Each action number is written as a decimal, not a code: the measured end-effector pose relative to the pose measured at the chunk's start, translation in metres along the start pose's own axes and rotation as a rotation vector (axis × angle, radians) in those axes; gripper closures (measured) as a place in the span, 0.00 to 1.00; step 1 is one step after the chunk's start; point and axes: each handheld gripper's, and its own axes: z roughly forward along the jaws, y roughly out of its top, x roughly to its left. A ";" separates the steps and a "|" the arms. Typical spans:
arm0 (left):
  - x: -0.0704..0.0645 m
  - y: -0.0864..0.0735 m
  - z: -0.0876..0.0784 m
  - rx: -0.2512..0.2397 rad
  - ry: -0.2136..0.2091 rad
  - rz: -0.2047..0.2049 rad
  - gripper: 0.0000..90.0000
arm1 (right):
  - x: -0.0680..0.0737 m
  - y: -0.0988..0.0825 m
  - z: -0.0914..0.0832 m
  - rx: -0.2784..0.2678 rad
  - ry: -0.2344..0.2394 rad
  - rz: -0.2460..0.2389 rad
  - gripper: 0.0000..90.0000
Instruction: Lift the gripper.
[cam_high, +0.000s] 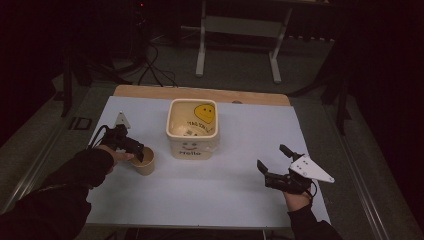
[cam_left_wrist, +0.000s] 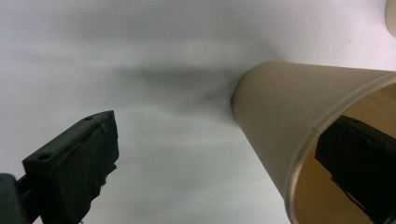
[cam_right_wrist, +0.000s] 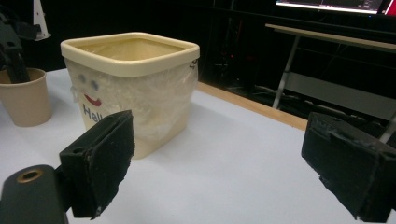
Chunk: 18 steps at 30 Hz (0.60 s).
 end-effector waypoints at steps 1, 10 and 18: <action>0.000 0.000 0.000 0.000 0.000 0.000 0.01 | 0.000 0.000 0.000 0.002 0.001 0.001 0.10; 0.002 0.000 -0.007 0.000 -0.001 0.020 0.01 | -0.002 -0.001 0.001 0.019 0.012 0.013 0.10; 0.002 -0.002 -0.013 -0.006 0.001 0.032 0.01 | -0.001 0.000 0.001 0.028 0.014 0.016 0.10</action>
